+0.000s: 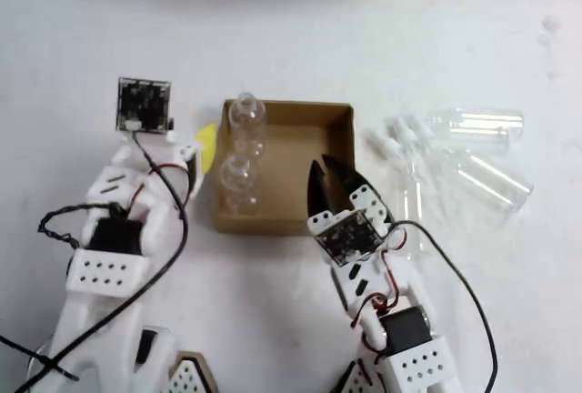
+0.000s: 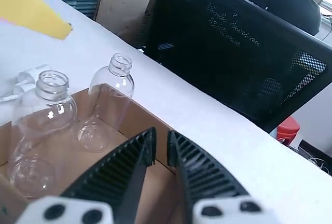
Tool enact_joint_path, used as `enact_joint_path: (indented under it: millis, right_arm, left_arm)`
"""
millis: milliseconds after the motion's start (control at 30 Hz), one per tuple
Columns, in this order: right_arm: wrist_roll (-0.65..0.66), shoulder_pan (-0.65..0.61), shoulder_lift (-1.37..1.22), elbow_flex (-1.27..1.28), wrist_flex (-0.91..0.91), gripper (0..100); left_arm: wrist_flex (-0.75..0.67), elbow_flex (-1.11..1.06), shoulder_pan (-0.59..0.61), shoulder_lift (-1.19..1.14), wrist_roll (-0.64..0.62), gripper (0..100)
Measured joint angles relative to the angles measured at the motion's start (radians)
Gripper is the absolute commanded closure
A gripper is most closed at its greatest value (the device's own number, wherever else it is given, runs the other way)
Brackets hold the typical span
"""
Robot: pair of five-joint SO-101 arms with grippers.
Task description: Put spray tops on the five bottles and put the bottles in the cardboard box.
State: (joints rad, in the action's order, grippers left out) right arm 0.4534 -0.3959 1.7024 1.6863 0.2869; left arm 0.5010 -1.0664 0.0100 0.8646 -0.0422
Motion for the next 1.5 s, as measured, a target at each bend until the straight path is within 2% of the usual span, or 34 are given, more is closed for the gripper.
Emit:
enact_joint_path:
  millis: [133,300,567,767,967,1267,1367,1500]
  right_arm:
    - [0.000,0.000,0.000,0.000,0.000,97.1]
    - [0.000,0.000,0.000,0.000,-0.029,97.1]
    - [0.000,0.009,0.000,0.000,-0.044,97.1]
    - [0.000,0.025,0.000,0.000,-0.178,97.1]
    - [0.000,0.167,0.000,0.000,-0.364,96.7]
    - [0.000,0.543,0.000,0.000,-0.546,97.1]
    - [0.000,0.595,0.000,0.000,-0.586,97.2]
    - [0.000,0.601,0.000,-0.003,-0.591,97.8]
  left_arm:
    - [-0.008,-0.040,0.032,0.023,-0.008,79]
    - [-0.066,-0.091,0.034,0.029,-0.048,79]
    - [-0.072,-0.101,0.034,0.029,-0.048,79]
    - [-0.072,-0.114,0.034,0.035,-0.052,79]
    - [-0.072,-0.120,0.038,0.035,-0.052,79]
    - [-0.072,-0.120,0.040,0.035,-0.052,79]
    - [-0.072,-0.120,0.040,0.035,-0.052,79]
    - [-0.072,-0.120,0.040,0.035,-0.052,79]
